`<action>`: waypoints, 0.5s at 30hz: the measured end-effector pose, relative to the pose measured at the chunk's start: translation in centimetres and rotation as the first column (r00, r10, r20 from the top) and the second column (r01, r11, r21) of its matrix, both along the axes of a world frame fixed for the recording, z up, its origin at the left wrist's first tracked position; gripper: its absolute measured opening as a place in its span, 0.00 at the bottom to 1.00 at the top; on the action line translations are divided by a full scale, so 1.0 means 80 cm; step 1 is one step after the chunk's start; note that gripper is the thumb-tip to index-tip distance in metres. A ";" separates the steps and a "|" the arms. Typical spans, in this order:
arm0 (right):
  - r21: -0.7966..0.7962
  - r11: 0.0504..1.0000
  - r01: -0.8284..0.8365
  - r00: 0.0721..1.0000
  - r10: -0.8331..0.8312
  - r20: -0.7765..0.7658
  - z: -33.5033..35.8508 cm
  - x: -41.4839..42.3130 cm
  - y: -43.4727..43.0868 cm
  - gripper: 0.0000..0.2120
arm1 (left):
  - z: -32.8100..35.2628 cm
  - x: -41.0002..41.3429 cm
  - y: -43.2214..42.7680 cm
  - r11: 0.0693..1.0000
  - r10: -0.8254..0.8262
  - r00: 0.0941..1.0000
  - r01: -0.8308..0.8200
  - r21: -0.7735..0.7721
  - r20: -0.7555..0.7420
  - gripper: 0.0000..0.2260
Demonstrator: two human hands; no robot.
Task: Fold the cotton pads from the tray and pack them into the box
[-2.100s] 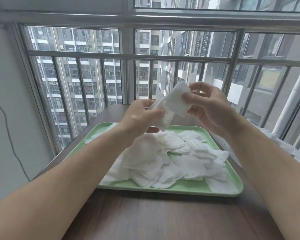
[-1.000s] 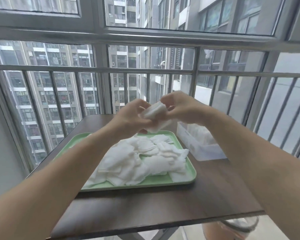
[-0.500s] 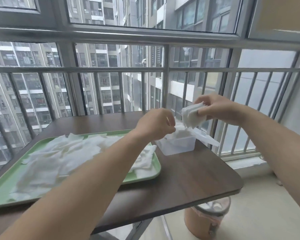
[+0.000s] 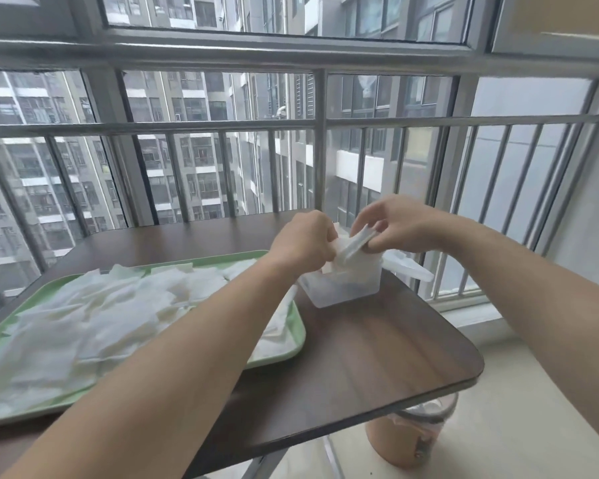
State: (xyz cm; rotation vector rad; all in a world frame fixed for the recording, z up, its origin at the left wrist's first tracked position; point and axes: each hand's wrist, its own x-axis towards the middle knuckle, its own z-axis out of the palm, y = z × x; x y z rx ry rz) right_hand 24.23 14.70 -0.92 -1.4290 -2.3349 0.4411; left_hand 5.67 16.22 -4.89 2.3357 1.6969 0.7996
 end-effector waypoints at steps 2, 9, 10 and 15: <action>-0.002 1.000 -0.012 0.989 0.012 0.148 0.004 -0.010 0.000 0.11 | 0.000 -0.001 0.001 1.000 -0.015 0.999 0.015 0.005 0.028 0.08; -0.056 0.998 -0.016 0.881 0.040 0.472 0.022 -0.034 0.001 0.14 | 0.001 -0.001 -0.003 1.000 -0.028 0.999 0.028 0.002 0.045 0.06; -0.060 0.998 -0.008 0.878 0.036 0.477 0.024 -0.034 0.001 0.14 | 0.000 -0.001 -0.003 1.000 -0.028 0.999 0.028 0.002 0.040 0.07; 0.087 0.996 0.033 0.881 -0.070 0.467 0.008 -0.037 0.001 0.12 | -0.001 0.000 -0.003 1.000 -0.026 0.999 0.026 -0.012 0.035 0.06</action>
